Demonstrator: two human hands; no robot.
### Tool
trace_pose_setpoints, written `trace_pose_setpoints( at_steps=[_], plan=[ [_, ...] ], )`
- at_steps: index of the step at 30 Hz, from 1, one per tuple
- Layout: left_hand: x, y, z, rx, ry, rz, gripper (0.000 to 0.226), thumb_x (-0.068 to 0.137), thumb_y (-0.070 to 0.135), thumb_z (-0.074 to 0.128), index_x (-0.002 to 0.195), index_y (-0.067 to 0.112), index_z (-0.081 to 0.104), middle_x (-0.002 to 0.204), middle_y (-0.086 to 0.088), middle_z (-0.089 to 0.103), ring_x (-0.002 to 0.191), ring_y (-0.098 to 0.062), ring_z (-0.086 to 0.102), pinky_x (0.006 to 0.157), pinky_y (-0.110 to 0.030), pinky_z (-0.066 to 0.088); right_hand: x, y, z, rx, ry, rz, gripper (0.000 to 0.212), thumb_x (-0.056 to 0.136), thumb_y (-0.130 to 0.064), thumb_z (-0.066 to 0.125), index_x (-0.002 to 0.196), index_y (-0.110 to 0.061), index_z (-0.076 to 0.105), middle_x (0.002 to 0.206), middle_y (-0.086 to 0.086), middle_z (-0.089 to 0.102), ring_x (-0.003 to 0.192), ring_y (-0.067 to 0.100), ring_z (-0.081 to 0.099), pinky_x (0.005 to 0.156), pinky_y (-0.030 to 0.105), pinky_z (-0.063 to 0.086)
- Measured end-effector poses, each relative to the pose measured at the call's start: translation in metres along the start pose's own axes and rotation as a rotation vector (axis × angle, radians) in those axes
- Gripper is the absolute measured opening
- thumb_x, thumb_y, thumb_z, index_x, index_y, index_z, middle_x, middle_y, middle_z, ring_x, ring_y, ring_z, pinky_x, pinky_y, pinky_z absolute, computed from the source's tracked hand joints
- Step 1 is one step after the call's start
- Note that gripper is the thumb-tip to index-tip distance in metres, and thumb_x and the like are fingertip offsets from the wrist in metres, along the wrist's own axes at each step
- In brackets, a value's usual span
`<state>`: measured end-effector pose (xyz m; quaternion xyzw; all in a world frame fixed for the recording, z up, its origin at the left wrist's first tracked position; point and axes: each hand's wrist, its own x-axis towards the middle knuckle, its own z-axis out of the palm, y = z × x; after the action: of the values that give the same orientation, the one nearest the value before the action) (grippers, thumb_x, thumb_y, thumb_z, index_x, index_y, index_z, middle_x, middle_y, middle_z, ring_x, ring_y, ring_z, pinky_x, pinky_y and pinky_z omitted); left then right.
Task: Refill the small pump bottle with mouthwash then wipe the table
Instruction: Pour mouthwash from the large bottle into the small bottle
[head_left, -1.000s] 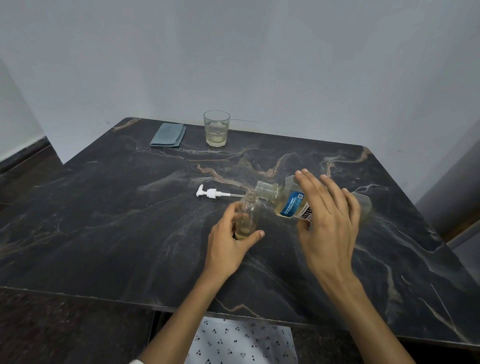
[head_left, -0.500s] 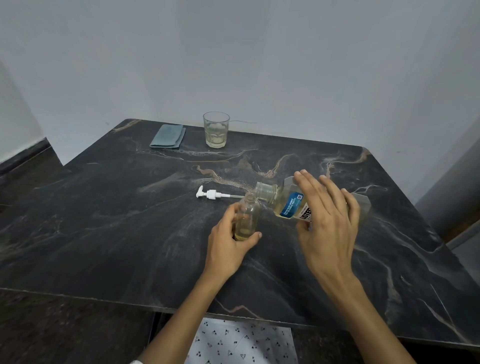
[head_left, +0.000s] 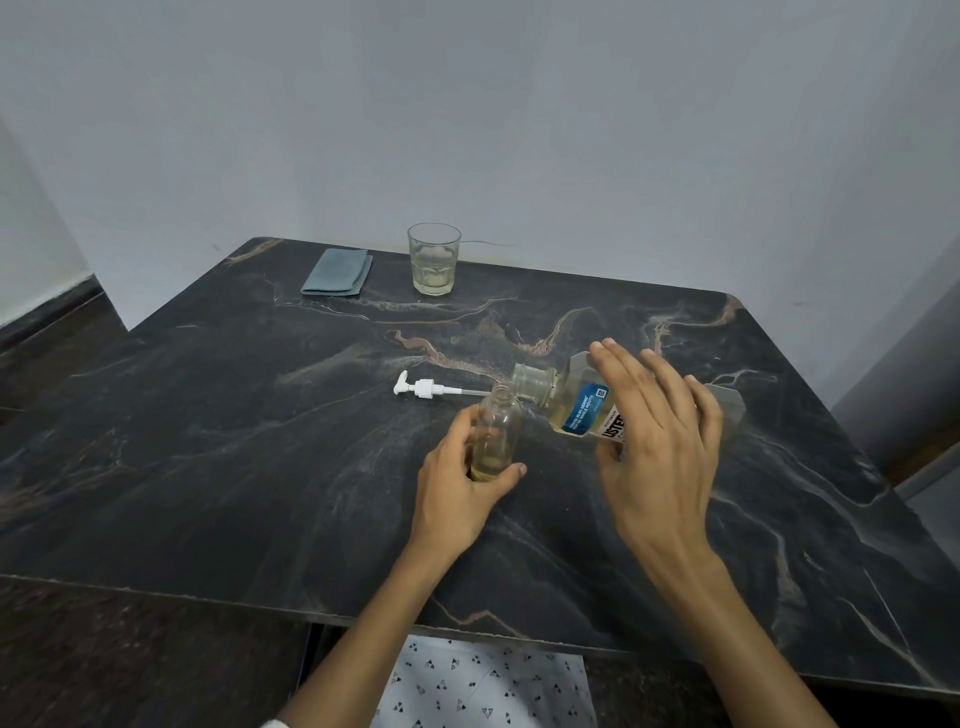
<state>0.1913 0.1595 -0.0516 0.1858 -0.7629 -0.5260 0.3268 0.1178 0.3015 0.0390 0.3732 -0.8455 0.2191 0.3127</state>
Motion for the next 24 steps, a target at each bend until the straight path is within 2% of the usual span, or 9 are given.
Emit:
trace_pose_setpoints(
  at_steps=[5, 13, 18, 24],
  plan=[
    [-0.0001, 0.0000, 0.0001, 0.007, 0.005, 0.006, 0.062, 0.070, 0.024, 0.082, 0.105, 0.060, 0.045, 0.103, 0.013, 0.067, 0.093, -0.002, 0.066, 0.086, -0.035, 0.056, -0.0003, 0.0003, 0.0002, -0.002, -0.003, -0.004, 0.096, 0.050, 0.018, 0.079, 0.135, -0.015, 0.050, 0.135, 0.002, 0.055, 0.126, 0.027, 0.048, 0.105, 0.038, 0.021],
    [-0.0002, -0.0011, 0.0001, 0.006, 0.007, 0.001, 0.061, 0.070, 0.025, 0.082, 0.108, 0.056, 0.046, 0.102, 0.014, 0.067, 0.094, -0.003, 0.066, 0.087, -0.036, 0.056, -0.0007, 0.0006, 0.0004, -0.001, -0.007, -0.003, 0.096, 0.051, 0.018, 0.078, 0.136, -0.016, 0.048, 0.136, 0.002, 0.054, 0.127, 0.026, 0.046, 0.106, 0.038, 0.021],
    [0.0000, -0.0018, 0.0008, -0.012, 0.006, -0.013, 0.059, 0.070, 0.024, 0.083, 0.113, 0.046, 0.050, 0.103, 0.009, 0.068, 0.093, -0.005, 0.067, 0.086, -0.040, 0.056, -0.0008, 0.0006, 0.0003, 0.002, -0.009, -0.002, 0.097, 0.050, 0.018, 0.078, 0.136, -0.015, 0.049, 0.136, 0.002, 0.054, 0.127, 0.026, 0.047, 0.106, 0.038, 0.021],
    [-0.0003, -0.0001, 0.0002, -0.007, 0.007, -0.005, 0.062, 0.070, 0.023, 0.082, 0.108, 0.057, 0.047, 0.102, 0.011, 0.068, 0.093, -0.004, 0.066, 0.086, -0.038, 0.056, -0.0006, 0.0004, 0.0002, -0.001, -0.007, -0.004, 0.097, 0.050, 0.018, 0.078, 0.136, -0.016, 0.048, 0.136, 0.001, 0.054, 0.127, 0.026, 0.046, 0.106, 0.038, 0.021]
  ],
)
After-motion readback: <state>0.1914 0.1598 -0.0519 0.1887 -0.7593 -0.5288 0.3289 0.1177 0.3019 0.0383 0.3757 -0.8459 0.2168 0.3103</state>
